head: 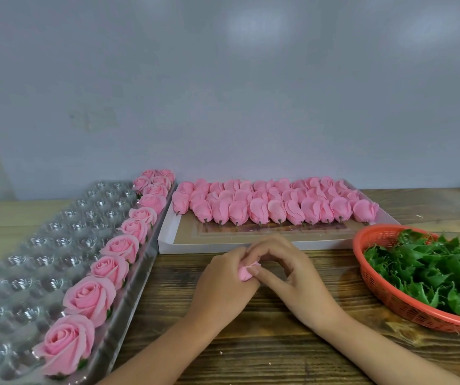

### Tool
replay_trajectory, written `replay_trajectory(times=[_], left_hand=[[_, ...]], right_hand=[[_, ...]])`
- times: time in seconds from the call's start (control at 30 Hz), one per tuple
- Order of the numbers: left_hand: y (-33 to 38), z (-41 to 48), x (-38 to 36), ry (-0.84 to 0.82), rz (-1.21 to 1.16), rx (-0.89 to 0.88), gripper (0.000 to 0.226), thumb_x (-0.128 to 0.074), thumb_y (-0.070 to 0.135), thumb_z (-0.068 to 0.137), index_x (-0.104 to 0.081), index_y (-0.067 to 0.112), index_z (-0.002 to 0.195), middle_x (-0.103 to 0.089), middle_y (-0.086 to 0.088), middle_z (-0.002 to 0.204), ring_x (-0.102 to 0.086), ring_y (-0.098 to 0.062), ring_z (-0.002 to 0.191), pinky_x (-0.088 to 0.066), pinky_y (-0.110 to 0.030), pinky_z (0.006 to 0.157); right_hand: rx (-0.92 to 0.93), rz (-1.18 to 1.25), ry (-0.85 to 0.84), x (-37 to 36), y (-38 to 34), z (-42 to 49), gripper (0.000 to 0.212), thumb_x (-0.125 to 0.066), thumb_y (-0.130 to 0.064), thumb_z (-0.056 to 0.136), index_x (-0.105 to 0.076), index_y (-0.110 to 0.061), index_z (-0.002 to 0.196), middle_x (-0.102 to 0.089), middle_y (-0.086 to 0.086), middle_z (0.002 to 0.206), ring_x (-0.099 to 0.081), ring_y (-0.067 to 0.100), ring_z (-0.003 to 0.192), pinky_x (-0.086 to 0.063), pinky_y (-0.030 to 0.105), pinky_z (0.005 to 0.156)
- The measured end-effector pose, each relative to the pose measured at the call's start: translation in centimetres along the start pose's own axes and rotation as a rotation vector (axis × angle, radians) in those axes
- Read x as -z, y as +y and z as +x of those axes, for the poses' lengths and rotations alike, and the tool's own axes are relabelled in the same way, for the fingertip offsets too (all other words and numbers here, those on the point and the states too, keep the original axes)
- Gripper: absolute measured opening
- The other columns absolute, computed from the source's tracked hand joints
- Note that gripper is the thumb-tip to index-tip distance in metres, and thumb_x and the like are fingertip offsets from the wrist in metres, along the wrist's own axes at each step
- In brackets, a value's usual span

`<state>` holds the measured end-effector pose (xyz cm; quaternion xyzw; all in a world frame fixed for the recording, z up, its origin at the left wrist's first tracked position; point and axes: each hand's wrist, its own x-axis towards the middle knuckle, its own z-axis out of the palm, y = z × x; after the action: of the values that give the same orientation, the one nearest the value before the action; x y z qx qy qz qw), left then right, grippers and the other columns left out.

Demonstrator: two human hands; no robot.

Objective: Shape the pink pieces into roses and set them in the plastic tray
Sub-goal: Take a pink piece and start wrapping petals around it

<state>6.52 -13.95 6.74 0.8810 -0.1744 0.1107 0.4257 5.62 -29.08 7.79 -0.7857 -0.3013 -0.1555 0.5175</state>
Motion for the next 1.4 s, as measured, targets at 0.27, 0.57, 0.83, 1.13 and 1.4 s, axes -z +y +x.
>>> replay_trajectory(times=[0.27, 0.57, 0.83, 1.13, 1.4], left_hand=[[0.09, -0.15, 0.1, -0.038, 0.089, -0.02, 0.01, -0.063, 0.033, 0.082, -0.054, 0.037, 0.079, -0.06, 0.014, 0.07, -0.059, -0.001, 0.069, -0.041, -0.016, 0.058], [0.38, -0.19, 0.17, -0.024, 0.073, -0.052, 0.002, -0.064, 0.032, 0.085, -0.063, 0.031, 0.083, -0.062, 0.014, 0.072, -0.06, 0.001, 0.071, -0.046, -0.016, 0.06], [0.38, 0.03, 0.28, -0.042, 0.032, 0.017, 0.024, -0.066, 0.028, 0.084, -0.054, 0.041, 0.068, -0.062, 0.012, 0.064, -0.06, 0.001, 0.069, -0.045, -0.014, 0.057], [0.67, -0.38, 0.41, -0.013, 0.218, -0.007, 0.01, -0.061, 0.039, 0.085, -0.057, 0.036, 0.077, -0.054, 0.016, 0.063, -0.055, -0.001, 0.064, -0.039, -0.019, 0.054], [0.41, -0.03, 0.32, -0.032, 0.124, 0.065, 0.023, -0.063, 0.033, 0.084, -0.054, 0.04, 0.064, -0.057, 0.014, 0.061, -0.056, -0.001, 0.061, -0.033, -0.019, 0.051]], right_hand=[[-0.084, 0.041, 0.063, -0.31, 0.35, 0.09, 0.016, -0.072, -0.033, 0.081, -0.063, -0.027, 0.092, -0.061, -0.02, 0.08, -0.055, 0.005, 0.071, -0.042, 0.013, 0.068], [-0.059, 0.004, 0.029, -0.25, 0.06, -0.01, 0.009, -0.072, -0.025, 0.085, -0.064, -0.024, 0.088, -0.062, -0.016, 0.083, -0.058, 0.009, 0.078, -0.044, 0.018, 0.071], [-0.002, -0.007, -0.009, -0.03, -0.25, -0.11, 0.006, -0.073, -0.011, 0.086, -0.069, -0.015, 0.086, -0.067, -0.005, 0.091, -0.062, 0.016, 0.092, -0.048, 0.028, 0.083], [-0.136, 0.085, 0.007, -0.17, 0.32, 0.04, 0.016, -0.076, -0.021, 0.085, -0.063, -0.027, 0.091, -0.065, -0.008, 0.087, -0.06, 0.014, 0.075, -0.048, 0.026, 0.073], [0.0, -0.012, -0.029, -0.07, 0.12, -0.01, 0.01, -0.077, -0.013, 0.084, -0.069, -0.02, 0.087, -0.062, -0.008, 0.089, -0.059, 0.017, 0.088, -0.048, 0.033, 0.081]])
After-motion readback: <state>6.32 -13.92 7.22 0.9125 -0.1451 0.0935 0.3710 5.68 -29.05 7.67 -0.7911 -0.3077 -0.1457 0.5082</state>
